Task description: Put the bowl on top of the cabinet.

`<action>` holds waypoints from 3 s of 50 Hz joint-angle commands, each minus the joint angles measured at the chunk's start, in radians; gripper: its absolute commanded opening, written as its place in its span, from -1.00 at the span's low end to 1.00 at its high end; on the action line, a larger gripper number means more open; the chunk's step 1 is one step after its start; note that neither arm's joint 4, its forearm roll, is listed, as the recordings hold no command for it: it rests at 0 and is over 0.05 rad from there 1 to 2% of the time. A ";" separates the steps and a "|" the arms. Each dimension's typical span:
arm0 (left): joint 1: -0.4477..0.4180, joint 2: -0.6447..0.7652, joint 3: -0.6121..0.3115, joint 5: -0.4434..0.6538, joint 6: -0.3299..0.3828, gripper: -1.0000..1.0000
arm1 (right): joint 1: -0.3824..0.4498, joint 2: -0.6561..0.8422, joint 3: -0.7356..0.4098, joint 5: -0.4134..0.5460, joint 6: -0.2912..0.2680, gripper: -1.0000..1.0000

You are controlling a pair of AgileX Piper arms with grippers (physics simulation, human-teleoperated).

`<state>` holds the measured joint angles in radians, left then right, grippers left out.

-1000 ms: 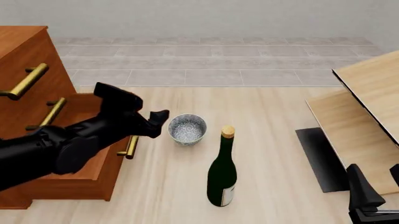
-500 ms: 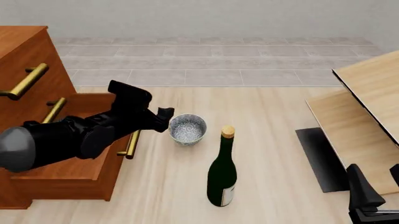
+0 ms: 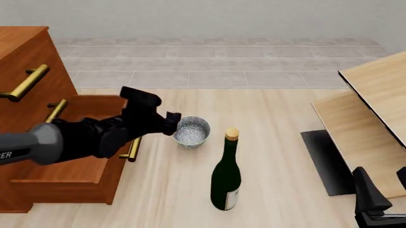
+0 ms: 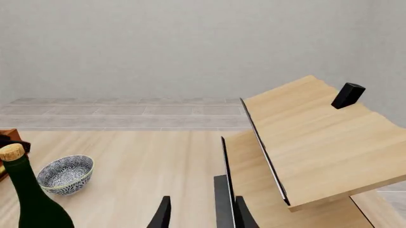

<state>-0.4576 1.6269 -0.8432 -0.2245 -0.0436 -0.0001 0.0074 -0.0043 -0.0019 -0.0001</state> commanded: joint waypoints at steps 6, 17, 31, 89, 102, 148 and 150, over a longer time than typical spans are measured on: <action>-0.004 0.055 -0.022 -0.024 0.000 1.00 | 0.000 0.000 0.000 0.000 0.000 1.00; 0.006 0.082 -0.045 -0.025 0.002 1.00 | 0.000 0.000 0.000 0.000 0.000 1.00; 0.026 0.148 -0.076 -0.041 0.001 1.00 | 0.000 0.000 0.000 0.000 0.000 1.00; 0.044 0.339 -0.190 -0.079 0.021 1.00 | 0.000 0.000 0.000 0.000 0.000 1.00; 0.045 0.370 -0.212 -0.079 0.030 1.00 | 0.000 0.000 0.000 0.000 0.000 1.00; 0.051 0.473 -0.285 -0.067 0.068 1.00 | 0.000 0.000 0.000 0.000 0.000 1.00; 0.049 0.476 -0.284 -0.070 0.074 1.00 | 0.000 0.000 0.000 0.000 0.000 1.00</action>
<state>-0.4087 2.0808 -1.1121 -0.2964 0.0128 -0.0001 0.0074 -0.0043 -0.0019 -0.0001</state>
